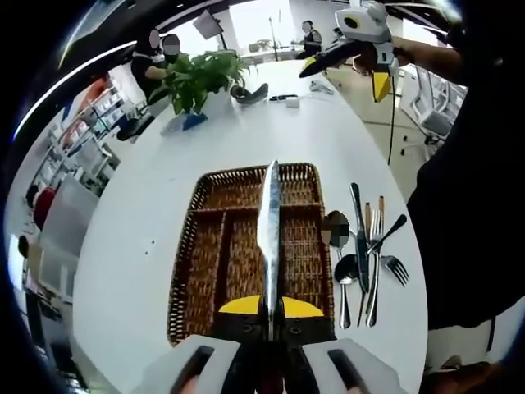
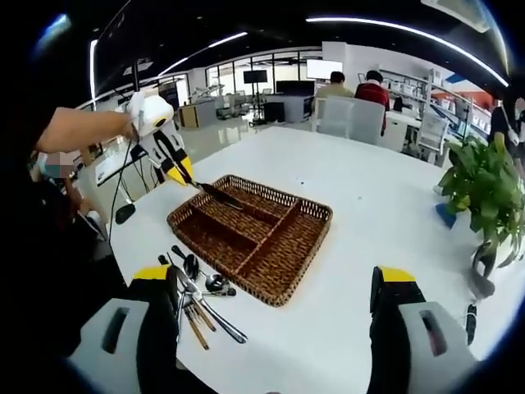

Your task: Arrange the knives, forks, and spoons in their matching storage slots by inserting each utensil handle-first until every utensil is classified and aligned in the correct compartment

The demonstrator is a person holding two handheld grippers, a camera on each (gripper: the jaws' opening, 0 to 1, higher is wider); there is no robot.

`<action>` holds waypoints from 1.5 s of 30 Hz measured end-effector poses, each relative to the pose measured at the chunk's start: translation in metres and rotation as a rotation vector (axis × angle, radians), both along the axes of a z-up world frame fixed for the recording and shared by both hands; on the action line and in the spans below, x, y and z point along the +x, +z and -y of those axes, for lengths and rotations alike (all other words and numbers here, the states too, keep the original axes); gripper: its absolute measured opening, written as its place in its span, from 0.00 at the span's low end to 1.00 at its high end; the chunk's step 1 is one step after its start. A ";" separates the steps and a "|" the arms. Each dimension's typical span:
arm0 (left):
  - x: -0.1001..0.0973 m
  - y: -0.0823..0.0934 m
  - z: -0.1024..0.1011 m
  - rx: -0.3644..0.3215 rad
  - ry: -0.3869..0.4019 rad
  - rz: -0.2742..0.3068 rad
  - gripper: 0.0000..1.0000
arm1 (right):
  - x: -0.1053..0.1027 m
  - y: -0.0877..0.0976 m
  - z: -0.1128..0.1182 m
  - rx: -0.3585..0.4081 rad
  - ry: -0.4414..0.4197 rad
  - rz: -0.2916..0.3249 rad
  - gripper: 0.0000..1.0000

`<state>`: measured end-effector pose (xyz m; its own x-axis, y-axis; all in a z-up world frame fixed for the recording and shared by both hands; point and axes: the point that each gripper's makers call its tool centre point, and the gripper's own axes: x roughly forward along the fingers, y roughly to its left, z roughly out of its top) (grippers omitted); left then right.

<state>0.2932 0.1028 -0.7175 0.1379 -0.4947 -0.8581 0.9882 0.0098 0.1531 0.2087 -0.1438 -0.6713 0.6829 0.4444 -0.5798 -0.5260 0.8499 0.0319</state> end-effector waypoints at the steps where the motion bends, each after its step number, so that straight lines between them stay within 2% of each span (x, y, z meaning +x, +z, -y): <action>1: 0.000 0.000 0.001 0.001 -0.001 -0.001 0.04 | 0.000 0.000 0.000 0.001 0.000 0.000 0.99; 10: 0.001 -0.004 0.002 0.005 0.005 -0.005 0.04 | 0.001 -0.002 0.003 0.001 -0.003 -0.005 0.99; 21: -0.001 -0.016 0.003 -0.004 0.018 -0.015 0.04 | 0.000 -0.003 0.003 0.004 -0.012 -0.005 0.99; 45: -0.007 -0.051 0.001 -0.003 0.066 -0.010 0.04 | -0.007 -0.011 0.006 0.001 -0.034 -0.023 0.99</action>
<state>0.2865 0.1014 -0.7688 0.1617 -0.4872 -0.8582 0.9868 0.0754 0.1432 0.2016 -0.1496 -0.6823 0.6845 0.4216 -0.5948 -0.4956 0.8674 0.0445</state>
